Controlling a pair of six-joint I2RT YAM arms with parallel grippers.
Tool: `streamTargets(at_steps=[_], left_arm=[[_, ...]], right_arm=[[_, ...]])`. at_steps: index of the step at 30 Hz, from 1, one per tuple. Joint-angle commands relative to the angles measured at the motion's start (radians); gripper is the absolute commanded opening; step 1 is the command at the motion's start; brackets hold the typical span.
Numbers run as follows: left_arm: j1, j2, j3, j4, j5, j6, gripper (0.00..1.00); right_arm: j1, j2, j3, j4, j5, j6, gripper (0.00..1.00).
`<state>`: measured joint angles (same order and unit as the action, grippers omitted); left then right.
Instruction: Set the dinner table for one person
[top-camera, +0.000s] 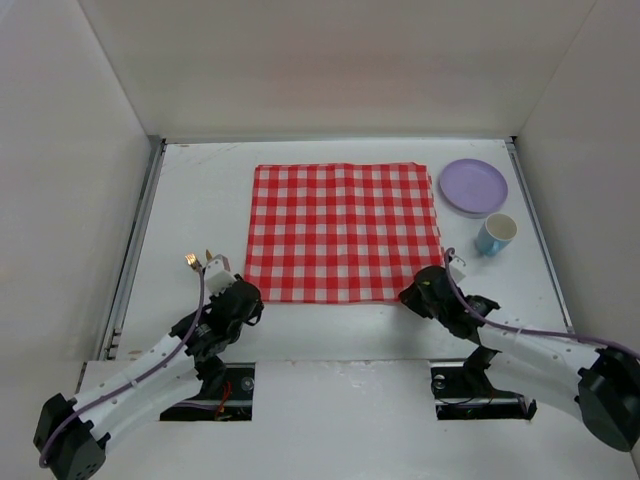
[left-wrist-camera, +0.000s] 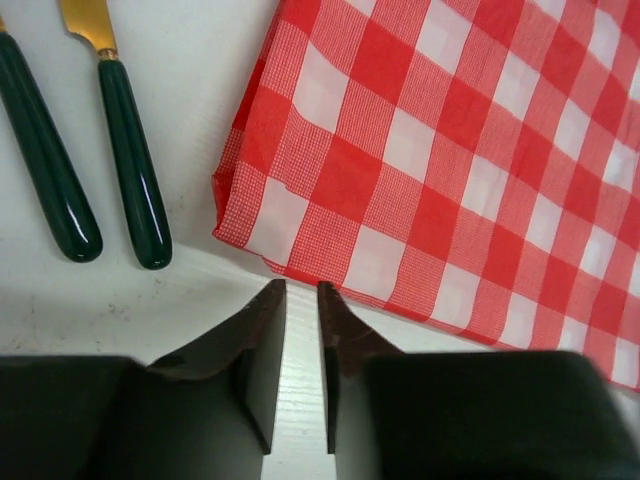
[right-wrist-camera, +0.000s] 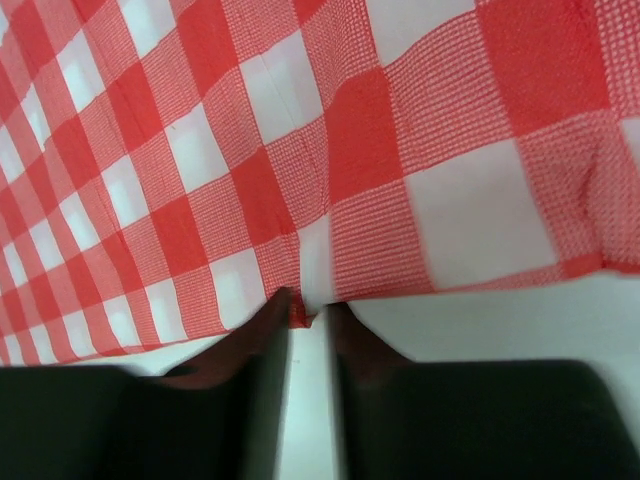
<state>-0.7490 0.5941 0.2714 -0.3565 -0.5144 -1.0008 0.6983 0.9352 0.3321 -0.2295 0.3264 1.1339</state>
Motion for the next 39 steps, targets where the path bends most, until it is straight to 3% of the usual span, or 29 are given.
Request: streamTargets(at_steps=[1,5,9,15,17,21,25,27,33,39], left_arm=[[-0.017,-0.011,0.080,-0.065,-0.104,-0.009,0.23],[-0.048,-0.011,0.138,-0.042,-0.168,0.036,0.28],[-0.115,0.068,0.181,0.080,-0.202,0.088,0.31],[-0.203,0.295,0.224,0.465,-0.227,0.243,0.36],[-0.198,0.373,0.224,0.620,-0.204,0.297,0.38],[-0.177,0.536,0.226,0.823,-0.110,0.332,0.40],[-0.174,0.625,0.203,0.934,-0.049,0.346,0.41],[-0.172,0.662,0.171,1.029,-0.013,0.364,0.41],[-0.190,0.728,0.123,1.232,0.106,0.413,0.40],[-0.194,0.720,0.077,1.281,0.117,0.398,0.41]], right_arm=[[0.019,-0.035,0.047,-0.060,0.051,0.006,0.33],[0.030,-0.113,0.093,-0.158,0.094,-0.022,0.51],[-0.039,-0.151,0.194,-0.189,0.088,-0.146,0.57],[-0.205,-0.046,0.433,-0.121,0.033,-0.345,0.59],[-0.294,0.017,0.504,-0.067,-0.016,-0.410,0.49],[-0.518,0.160,0.642,-0.018,-0.113,-0.447,0.15],[-0.734,0.299,0.734,-0.002,-0.124,-0.427,0.07],[-0.803,0.353,0.755,0.016,-0.125,-0.427,0.10],[-0.944,0.525,0.794,0.070,-0.113,-0.422,0.40],[-1.038,0.750,0.927,0.061,-0.173,-0.441,0.50]])
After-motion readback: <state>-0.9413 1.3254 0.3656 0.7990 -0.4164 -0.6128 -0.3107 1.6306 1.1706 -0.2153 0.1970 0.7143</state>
